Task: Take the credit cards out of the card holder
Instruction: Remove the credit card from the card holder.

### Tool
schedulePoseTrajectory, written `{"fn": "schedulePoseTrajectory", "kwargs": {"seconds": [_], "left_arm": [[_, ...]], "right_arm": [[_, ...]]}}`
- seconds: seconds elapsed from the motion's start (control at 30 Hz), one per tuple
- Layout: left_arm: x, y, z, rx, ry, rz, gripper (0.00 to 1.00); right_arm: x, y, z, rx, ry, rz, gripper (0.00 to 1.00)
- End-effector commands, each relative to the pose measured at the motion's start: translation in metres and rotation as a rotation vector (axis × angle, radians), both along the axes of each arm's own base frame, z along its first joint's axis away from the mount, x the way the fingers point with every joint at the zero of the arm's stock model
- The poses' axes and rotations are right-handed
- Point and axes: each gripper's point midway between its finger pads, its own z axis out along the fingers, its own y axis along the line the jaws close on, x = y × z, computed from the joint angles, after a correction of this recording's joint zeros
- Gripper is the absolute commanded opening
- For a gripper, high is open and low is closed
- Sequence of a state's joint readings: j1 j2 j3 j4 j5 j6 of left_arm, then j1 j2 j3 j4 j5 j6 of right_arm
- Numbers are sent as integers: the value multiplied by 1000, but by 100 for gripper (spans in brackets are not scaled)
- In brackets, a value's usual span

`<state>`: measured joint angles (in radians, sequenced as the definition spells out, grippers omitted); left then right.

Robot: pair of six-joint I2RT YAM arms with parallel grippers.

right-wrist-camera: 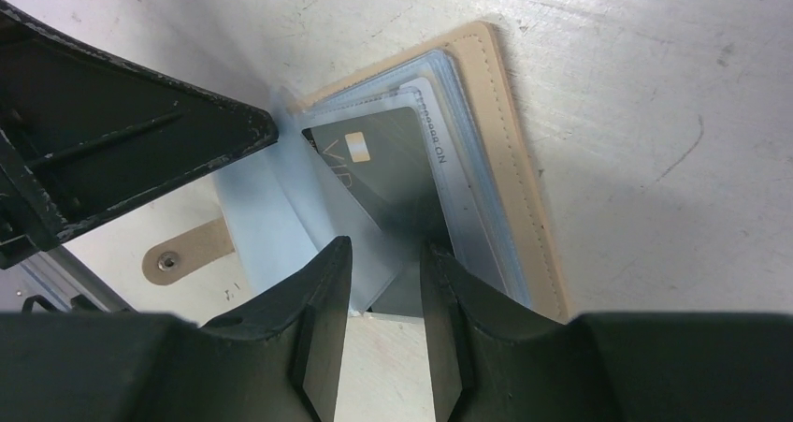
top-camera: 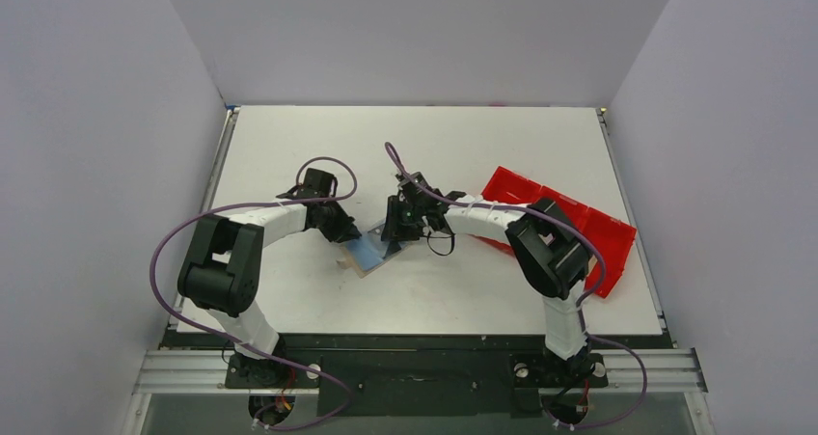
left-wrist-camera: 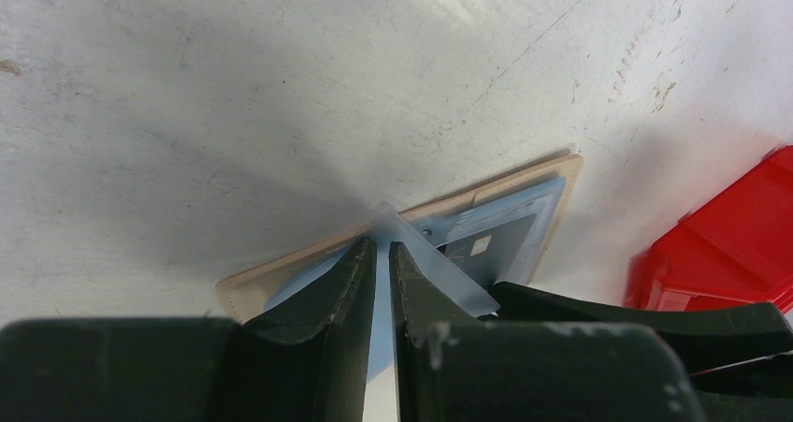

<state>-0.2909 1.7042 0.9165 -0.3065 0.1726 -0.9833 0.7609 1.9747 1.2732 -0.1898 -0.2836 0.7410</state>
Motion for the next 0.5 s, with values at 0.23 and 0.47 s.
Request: {"fn": "schedulePoseTrajectory", "kwargs": {"seconds": [0.23, 0.47], "left_arm": [[-1, 10, 1, 44, 14, -6, 10], [5, 13, 19, 64, -24, -16, 11]], "right_arm": [[3, 19, 8, 72, -15, 11, 19], [1, 21, 16, 90, -23, 18, 0]]}}
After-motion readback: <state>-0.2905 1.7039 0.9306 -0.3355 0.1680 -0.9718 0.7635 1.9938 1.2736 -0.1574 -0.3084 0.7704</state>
